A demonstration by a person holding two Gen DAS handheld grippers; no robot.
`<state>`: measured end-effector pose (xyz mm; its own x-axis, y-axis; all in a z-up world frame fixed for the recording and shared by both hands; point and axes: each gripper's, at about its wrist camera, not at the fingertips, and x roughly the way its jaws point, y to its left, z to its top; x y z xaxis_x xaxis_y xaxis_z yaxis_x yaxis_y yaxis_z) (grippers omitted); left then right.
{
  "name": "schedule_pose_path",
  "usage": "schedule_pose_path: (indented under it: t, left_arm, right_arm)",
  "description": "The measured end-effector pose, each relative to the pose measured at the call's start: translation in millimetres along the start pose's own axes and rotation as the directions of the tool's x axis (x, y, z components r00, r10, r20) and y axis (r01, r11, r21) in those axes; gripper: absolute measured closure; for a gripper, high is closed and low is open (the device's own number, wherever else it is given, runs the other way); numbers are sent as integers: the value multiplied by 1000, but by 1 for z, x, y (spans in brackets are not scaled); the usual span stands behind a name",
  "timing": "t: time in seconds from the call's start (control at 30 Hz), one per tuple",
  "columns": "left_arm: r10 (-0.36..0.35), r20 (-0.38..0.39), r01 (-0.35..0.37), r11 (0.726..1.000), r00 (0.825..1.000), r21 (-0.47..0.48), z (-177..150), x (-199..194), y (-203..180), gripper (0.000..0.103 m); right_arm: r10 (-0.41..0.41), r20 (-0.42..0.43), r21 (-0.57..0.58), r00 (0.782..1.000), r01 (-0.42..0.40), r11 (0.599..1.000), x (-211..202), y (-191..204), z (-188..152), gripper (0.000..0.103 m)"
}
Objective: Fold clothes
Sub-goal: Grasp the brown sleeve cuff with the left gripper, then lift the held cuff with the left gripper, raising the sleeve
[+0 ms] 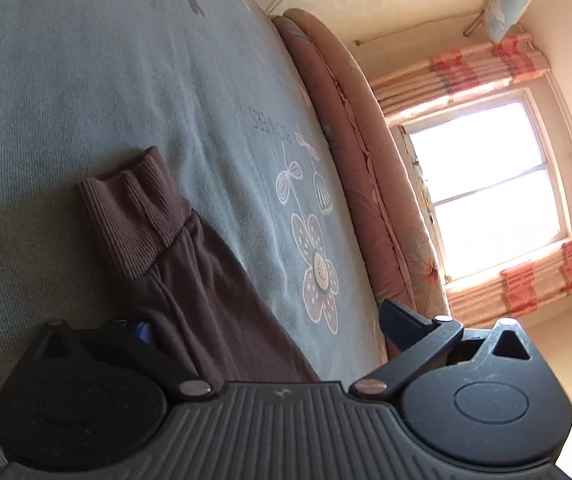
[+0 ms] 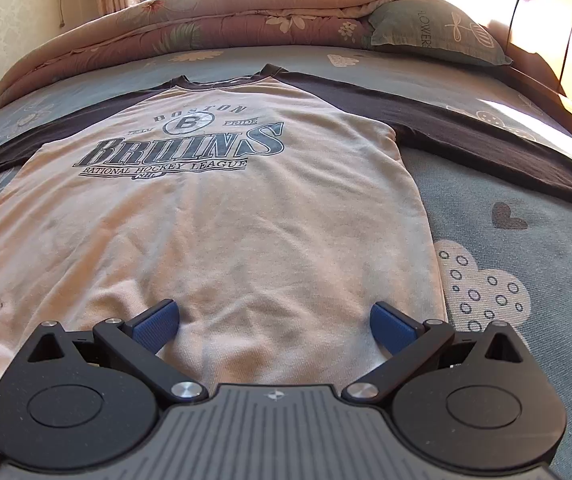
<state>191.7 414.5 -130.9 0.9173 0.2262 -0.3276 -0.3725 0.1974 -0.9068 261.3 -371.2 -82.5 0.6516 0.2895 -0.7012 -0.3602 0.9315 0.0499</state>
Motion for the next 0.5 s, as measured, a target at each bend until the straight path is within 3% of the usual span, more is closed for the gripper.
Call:
schedule_pose_path:
  t: [0.03, 0.17, 0.33, 0.43, 0.5]
  left_arm:
    - [-7, 17, 8, 1000, 1000, -13, -1, 0, 0, 1]
    - [-21, -45, 24, 997, 999, 71, -7, 13, -12, 1]
    - [-61, 97, 65, 997, 993, -36, -6, 8, 1, 1]
    - [-79, 57, 78, 997, 995, 12, -5, 11, -8, 1]
    - [-116, 58, 117, 993, 992, -7, -3, 9, -7, 1]
  right_arm:
    - [0, 0, 0, 1000, 0, 1000, 0, 0, 0, 0]
    - [-3, 4, -4, 1000, 3, 1000, 1, 0, 0, 0]
    - [-4, 4, -3, 1000, 4, 1000, 2, 0, 1, 0]
    - [-4, 5, -4, 1000, 4, 1000, 2, 0, 1, 0]
    - [-4, 7, -5, 1000, 4, 1000, 3, 1, 1, 0]
